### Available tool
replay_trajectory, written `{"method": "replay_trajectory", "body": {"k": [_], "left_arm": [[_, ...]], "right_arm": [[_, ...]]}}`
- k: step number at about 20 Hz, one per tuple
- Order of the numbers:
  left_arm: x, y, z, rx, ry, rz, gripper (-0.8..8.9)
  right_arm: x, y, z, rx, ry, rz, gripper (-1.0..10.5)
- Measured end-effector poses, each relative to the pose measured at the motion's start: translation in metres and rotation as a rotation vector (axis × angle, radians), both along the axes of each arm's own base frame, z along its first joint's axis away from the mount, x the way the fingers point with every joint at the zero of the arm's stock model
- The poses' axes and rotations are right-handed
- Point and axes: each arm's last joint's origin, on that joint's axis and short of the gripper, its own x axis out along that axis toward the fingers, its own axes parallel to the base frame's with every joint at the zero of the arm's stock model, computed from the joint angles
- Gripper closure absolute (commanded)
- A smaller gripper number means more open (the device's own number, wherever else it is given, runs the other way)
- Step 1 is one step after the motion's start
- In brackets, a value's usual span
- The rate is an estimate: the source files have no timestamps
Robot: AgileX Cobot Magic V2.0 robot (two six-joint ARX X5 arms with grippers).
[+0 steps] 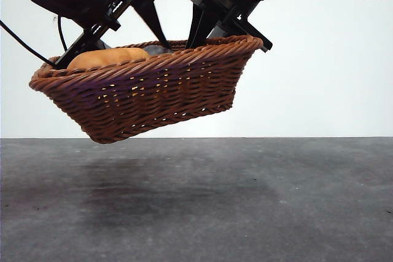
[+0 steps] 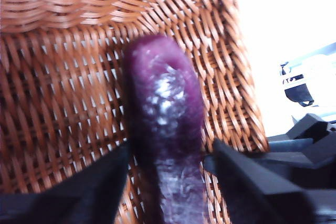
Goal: Help me put the vegetables on the table into the basket
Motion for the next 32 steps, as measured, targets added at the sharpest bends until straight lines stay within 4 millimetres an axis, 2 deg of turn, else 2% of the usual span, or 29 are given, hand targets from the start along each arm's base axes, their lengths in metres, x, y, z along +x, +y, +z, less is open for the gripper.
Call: {"method": "replay_trajectory", "body": {"k": [4, 6, 10, 15, 17, 19, 22, 23, 24, 29, 32], "left_arm": [[-0.001, -0.001, 0.0, -0.016, 0.01, -0.054, 5.28], [-0.003, 0.0, 0.006, -0.033, -0.008, -0.067, 5.28], [-0.023, 0.018, 0.057, -0.03, -0.152, -0.084, 5.29], [-0.068, 0.057, 0.118, 0.127, -0.305, -0.108, 5.3], [-0.085, 0.069, 0.132, 0.222, -0.331, -0.13, 5.3], [-0.098, 0.077, 0.135, 0.331, -0.326, -0.145, 5.31], [-0.111, 0.085, 0.128, 0.474, -0.285, -0.184, 5.4], [-0.113, 0.086, 0.125, 0.509, -0.271, -0.2, 6.68], [-0.114, 0.086, 0.124, 0.531, -0.27, -0.216, 8.34], [-0.114, 0.086, 0.124, 0.583, -0.307, -0.253, 8.21], [-0.118, 0.088, 0.125, 0.609, -0.326, -0.274, 8.21]], "right_arm": [[-0.001, 0.0, -0.001, -0.007, 0.01, 0.0, 9.6], [-0.001, -0.001, -0.001, -0.007, 0.011, -0.001, 9.6], [0.0, -0.001, 0.0, 0.003, 0.002, 0.001, 9.6], [0.002, -0.004, 0.001, 0.012, 0.005, -0.003, 9.6], [0.002, -0.013, 0.01, 0.035, -0.009, -0.013, 9.6], [0.003, -0.025, 0.025, 0.053, -0.034, -0.041, 9.6], [0.002, -0.05, 0.055, 0.101, -0.086, -0.088, 9.6], [0.001, -0.059, 0.065, 0.11, -0.102, -0.109, 9.6], [0.0, -0.068, 0.074, 0.114, -0.114, -0.128, 9.6], [-0.006, -0.099, 0.096, 0.125, -0.136, -0.187, 9.6], [-0.002, -0.135, 0.095, 0.095, -0.105, -0.266, 9.6]]}}
